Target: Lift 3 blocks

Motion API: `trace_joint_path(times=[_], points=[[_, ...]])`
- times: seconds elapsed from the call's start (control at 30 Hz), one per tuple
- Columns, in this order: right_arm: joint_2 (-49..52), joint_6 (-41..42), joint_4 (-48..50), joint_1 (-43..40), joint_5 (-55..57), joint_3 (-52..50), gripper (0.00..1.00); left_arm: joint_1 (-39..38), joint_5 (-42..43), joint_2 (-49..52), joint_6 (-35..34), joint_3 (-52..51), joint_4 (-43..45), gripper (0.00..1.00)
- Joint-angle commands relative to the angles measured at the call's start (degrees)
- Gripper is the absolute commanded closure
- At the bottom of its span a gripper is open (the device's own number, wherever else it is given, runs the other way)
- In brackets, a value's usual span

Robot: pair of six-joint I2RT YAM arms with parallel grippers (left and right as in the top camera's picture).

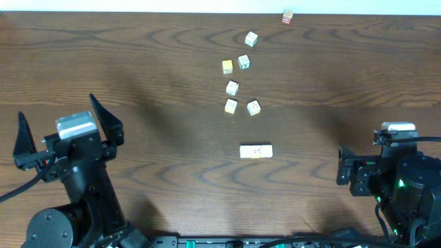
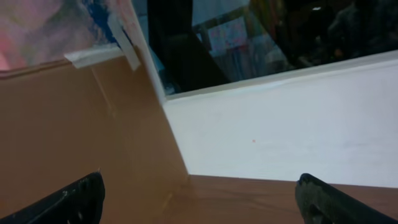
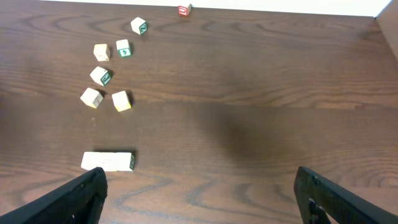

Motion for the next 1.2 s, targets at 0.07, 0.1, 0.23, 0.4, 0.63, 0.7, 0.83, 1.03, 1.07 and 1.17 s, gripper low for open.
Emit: trace_joint_path(times=[0.07,0.1,0.23,0.4,0.63,0.7,0.83,1.03,1.07,1.17], points=[[-0.4,0.2,-0.1,-0.2,0.6,0.0,0.05,3.6,5.2,-0.1,9.1,0.3,0.9,0.02],[-0.4,0.2,-0.1,-0.2,0.6,0.0,0.05,4.4,6.7,0.0,10.1,0.3,1.4,0.02],[-0.4,0.2,-0.5,-0.2,0.6,0.0,0.05,8.3,10.2,1.5,10.8,0.3,2.3,0.02],[-0.4,0.2,-0.7,-0.2,1.0,0.0,0.01,11.8,11.9,1.2,10.7,0.3,-0.1,0.02],[-0.4,0.2,-0.9,-0.2,1.0,0.0,0.01,13.8,10.3,-11.0,3.1,0.3,-9.7,0.02],[-0.4,0.2,-0.9,-0.2,1.0,0.0,0.01,15.0,10.3,-15.4,2.4,0.3,-14.7,0.02],[-0.4,0.2,-0.9,-0.2,1.0,0.0,0.01,17.6,8.5,-19.2,-1.4,0.3,-17.8,0.02],[-0.4,0.2,-0.9,-0.2,1.0,0.0,0.01,18.7,6.6,-19.7,-6.5,0.3,-21.4,0.02],[-0.4,0.2,-0.9,-0.2,1.0,0.0,0.01,18.9,6.9,-20.0,-7.2,0.3,-22.0,0.02],[-0.4,0.8,-0.9,-0.2,1.0,0.0,0.01,19.8,7.1,-21.8,-7.9,0.3,-22.9,0.02]])
